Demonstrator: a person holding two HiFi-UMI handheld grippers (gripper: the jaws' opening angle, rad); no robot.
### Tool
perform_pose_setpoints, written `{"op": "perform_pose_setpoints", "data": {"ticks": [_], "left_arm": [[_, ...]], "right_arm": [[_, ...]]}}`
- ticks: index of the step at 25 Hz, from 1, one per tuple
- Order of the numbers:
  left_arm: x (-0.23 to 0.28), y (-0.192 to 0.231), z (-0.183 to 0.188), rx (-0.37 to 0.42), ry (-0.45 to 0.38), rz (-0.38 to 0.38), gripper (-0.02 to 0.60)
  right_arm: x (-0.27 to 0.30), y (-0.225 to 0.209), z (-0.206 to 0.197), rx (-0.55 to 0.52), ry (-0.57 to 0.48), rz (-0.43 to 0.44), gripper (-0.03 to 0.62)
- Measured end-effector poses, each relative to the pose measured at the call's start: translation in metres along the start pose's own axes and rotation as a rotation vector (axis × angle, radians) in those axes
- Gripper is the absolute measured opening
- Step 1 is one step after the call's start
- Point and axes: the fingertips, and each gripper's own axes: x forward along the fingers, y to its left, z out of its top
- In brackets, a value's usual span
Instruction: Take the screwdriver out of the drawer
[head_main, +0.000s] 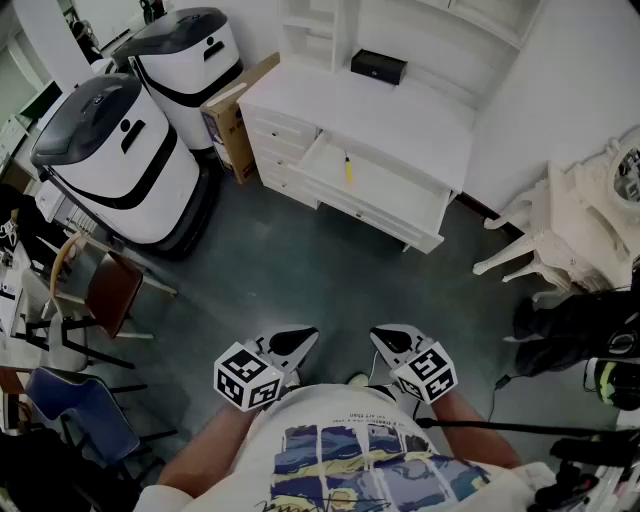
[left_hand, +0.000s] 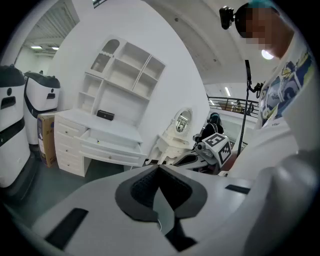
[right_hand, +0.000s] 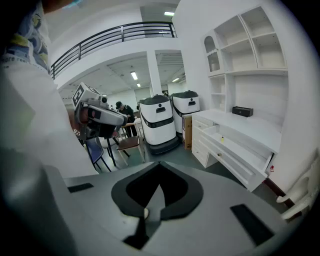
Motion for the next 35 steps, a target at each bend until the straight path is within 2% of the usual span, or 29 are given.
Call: {"op": "perform_pose_setpoints", "data": {"ticks": [8, 19, 21, 25, 31, 35], "left_arm": [[-0.035, 0.026, -0.007, -0.008, -0.02, -0.008, 0.014], [-0.077, 0.072, -0.028, -0.034, -0.005, 0.007, 0.014], [-0.07, 0.084, -0.023, -0.041, -0.008, 0.016, 0.014], [-0.039, 0.105, 0.006, -0.052, -0.006, 0.03, 0.014], [0.002, 0.142, 0.046, -0.03, 0.029, 0.081, 0.014], [0.029, 0.161, 0.081, -0.022, 0.015, 0.131, 0.014]], "right_arm": [[0.032, 0.029, 0.012, -0.012, 0.021, -0.004, 0.023], [0.08, 0.061, 0.029, 0.045, 0.02, 0.004, 0.026], [0.084, 0.049, 0.033, 0.034, 0.026, 0.009, 0.026], [0.101, -0.001, 0.05, 0.056, 0.024, 0.015, 0.028], [0.147, -0.064, 0.099, 0.012, -0.032, 0.092, 0.028], [0.16, -0.102, 0.107, 0.002, -0.025, 0.135, 0.028]]}}
